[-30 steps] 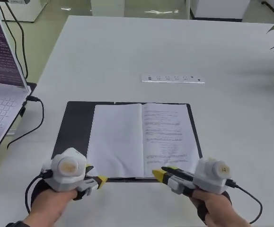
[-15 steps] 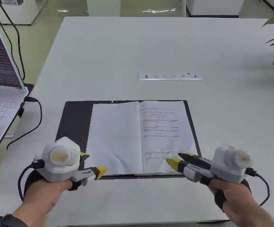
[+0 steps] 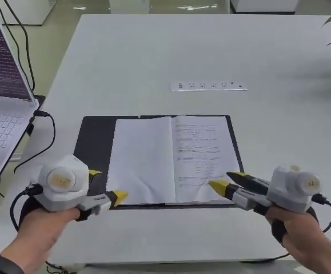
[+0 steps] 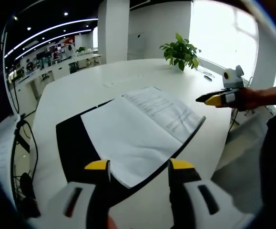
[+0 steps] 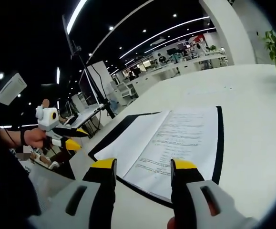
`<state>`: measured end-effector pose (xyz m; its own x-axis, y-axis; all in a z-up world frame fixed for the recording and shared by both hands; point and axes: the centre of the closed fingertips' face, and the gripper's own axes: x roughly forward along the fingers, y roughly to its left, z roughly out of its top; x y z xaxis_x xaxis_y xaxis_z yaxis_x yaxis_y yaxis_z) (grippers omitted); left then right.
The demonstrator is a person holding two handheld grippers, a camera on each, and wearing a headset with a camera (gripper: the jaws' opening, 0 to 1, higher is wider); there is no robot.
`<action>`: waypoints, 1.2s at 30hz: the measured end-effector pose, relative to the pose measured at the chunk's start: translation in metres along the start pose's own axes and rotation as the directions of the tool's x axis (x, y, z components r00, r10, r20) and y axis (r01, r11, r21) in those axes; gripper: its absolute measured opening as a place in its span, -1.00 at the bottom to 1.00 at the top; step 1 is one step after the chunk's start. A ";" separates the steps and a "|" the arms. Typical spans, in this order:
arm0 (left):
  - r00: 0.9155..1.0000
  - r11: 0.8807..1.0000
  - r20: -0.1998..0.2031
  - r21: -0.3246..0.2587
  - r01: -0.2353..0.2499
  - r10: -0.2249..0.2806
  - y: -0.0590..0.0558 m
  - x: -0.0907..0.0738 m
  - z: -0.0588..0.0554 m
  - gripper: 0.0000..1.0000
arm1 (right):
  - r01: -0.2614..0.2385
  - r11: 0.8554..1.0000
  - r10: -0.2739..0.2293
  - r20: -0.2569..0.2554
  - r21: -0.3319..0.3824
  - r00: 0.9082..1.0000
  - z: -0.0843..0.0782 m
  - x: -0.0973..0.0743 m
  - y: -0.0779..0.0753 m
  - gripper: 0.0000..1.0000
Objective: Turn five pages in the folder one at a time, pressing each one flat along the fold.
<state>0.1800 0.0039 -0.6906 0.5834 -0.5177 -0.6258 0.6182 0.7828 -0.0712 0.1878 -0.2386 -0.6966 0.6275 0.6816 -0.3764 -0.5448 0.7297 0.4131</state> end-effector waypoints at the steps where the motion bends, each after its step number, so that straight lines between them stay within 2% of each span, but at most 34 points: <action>1: 1.000 1.000 0.004 0.002 -0.001 0.001 0.000 -0.002 0.000 -0.02 | 0.002 1.000 -0.002 -0.005 -0.008 1.000 -0.001 -0.003 0.000 -0.07; 3: 1.000 1.000 0.014 0.015 -0.012 0.012 0.003 -0.006 -0.001 0.00 | 0.002 1.000 -0.002 -0.019 -0.018 1.000 -0.005 -0.008 0.002 -0.02; 7: 0.999 1.000 0.046 -0.004 -0.013 0.013 0.002 -0.017 0.000 0.08 | 0.009 1.000 -0.009 -0.016 -0.027 1.000 -0.009 -0.016 0.003 0.06; 12: 0.998 1.000 0.067 -0.020 -0.007 0.008 -0.003 -0.026 0.000 0.20 | 0.028 0.999 -0.028 -0.003 -0.027 1.000 -0.011 -0.027 0.005 0.13; 14: 0.997 1.000 0.078 -0.028 -0.008 0.010 -0.005 -0.029 -0.002 0.24 | 0.031 0.999 -0.031 -0.007 -0.026 0.999 -0.012 -0.032 0.008 0.23; 17: 0.995 0.998 0.101 -0.062 -0.001 0.008 -0.008 -0.032 -0.002 0.34 | 0.039 0.998 -0.040 -0.012 -0.051 0.999 -0.013 -0.037 0.010 0.28; 22: 0.994 0.997 0.107 -0.074 0.008 0.000 -0.014 -0.033 -0.002 0.46 | 0.049 0.996 -0.051 -0.024 -0.076 0.998 -0.014 -0.041 0.009 0.32; 29: 0.996 0.997 0.091 -0.074 0.015 -0.008 -0.016 -0.028 -0.006 0.51 | 0.058 0.994 -0.061 -0.037 -0.091 0.997 -0.017 -0.043 0.006 0.37; 36: 0.995 0.997 0.097 -0.070 0.023 -0.016 -0.019 -0.026 0.000 0.52 | 0.062 0.992 -0.069 -0.060 -0.114 0.996 -0.021 -0.045 0.002 0.42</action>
<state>0.1531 0.0027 -0.6731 0.6214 -0.5613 -0.5467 0.5932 0.7928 -0.1397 0.1464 -0.2665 -0.6961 0.6292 0.6315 -0.4531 -0.5646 0.7720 0.2919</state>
